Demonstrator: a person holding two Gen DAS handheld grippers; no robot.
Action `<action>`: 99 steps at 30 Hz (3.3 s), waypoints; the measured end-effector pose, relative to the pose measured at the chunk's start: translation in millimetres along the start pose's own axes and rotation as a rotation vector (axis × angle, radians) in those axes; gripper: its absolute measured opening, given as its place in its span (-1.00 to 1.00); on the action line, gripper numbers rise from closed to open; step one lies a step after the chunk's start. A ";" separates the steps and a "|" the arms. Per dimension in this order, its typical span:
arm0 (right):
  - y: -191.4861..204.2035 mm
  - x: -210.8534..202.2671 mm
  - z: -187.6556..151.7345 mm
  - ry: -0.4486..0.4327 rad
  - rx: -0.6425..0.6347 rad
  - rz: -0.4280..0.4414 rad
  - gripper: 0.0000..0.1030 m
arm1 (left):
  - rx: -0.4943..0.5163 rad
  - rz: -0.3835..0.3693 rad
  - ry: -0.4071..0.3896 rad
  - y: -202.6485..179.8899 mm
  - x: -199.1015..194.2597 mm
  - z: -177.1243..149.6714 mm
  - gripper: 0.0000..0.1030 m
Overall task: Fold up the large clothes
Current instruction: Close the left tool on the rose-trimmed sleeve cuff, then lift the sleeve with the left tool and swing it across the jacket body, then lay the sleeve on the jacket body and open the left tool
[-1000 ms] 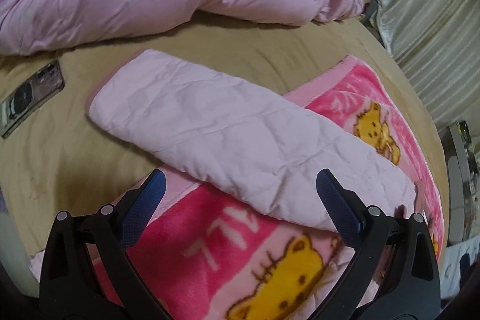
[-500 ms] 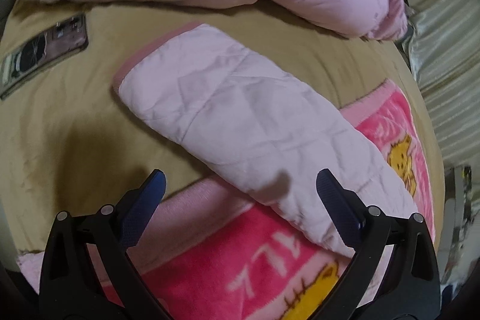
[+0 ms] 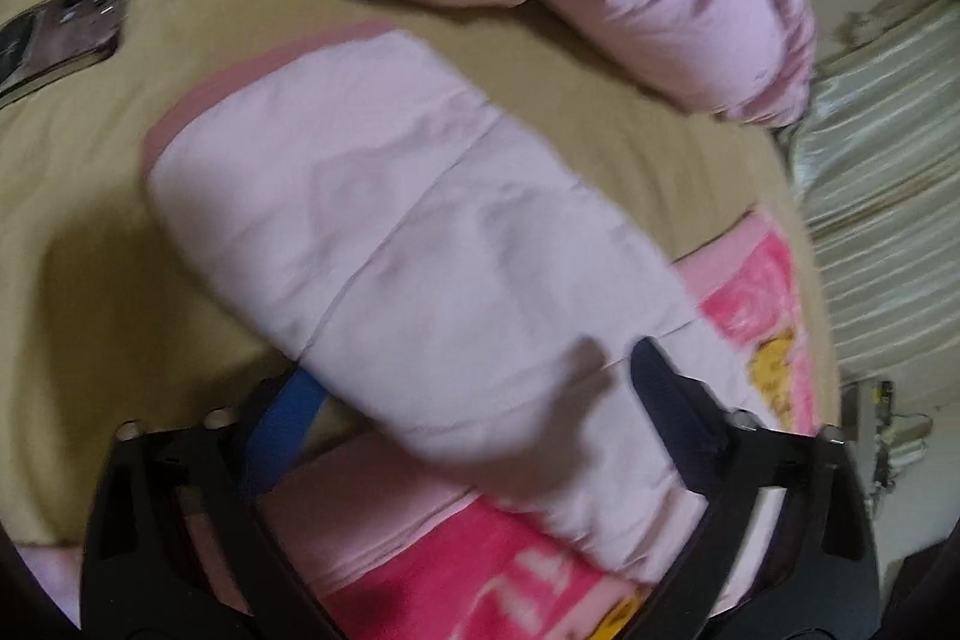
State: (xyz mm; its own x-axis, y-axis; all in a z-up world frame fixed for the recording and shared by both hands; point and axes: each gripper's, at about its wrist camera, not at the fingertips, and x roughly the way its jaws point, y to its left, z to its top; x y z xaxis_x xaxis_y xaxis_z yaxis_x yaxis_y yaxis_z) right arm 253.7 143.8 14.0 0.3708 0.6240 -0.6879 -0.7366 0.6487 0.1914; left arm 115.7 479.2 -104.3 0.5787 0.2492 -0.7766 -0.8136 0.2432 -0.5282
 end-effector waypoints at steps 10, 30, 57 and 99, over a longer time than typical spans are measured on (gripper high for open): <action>-52.0 -30.0 -19.1 -0.041 0.128 -0.043 0.92 | 0.145 -0.090 -0.180 -42.7 -62.8 6.7 -0.63; -144.4 -99.3 -62.9 -0.074 0.263 -0.192 0.92 | 0.510 -0.425 -0.347 -167.1 -186.9 -70.3 -0.75; -245.3 -165.0 -129.1 -0.086 0.487 -0.363 0.92 | 1.093 -0.834 -0.188 -265.2 -204.5 -250.6 -0.74; -309.1 -210.8 -163.4 -0.146 0.734 -0.317 0.92 | 1.643 -0.643 0.218 -255.2 -133.0 -406.2 0.77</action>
State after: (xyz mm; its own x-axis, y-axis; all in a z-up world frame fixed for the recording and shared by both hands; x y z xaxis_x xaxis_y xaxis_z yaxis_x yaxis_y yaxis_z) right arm 310.8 -259.4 -14.6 0.6068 0.3804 -0.6980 -0.0443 0.8929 0.4481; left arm 223.1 3.3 -5.7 0.6236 -0.3381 -0.7048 0.4853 0.8743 0.0099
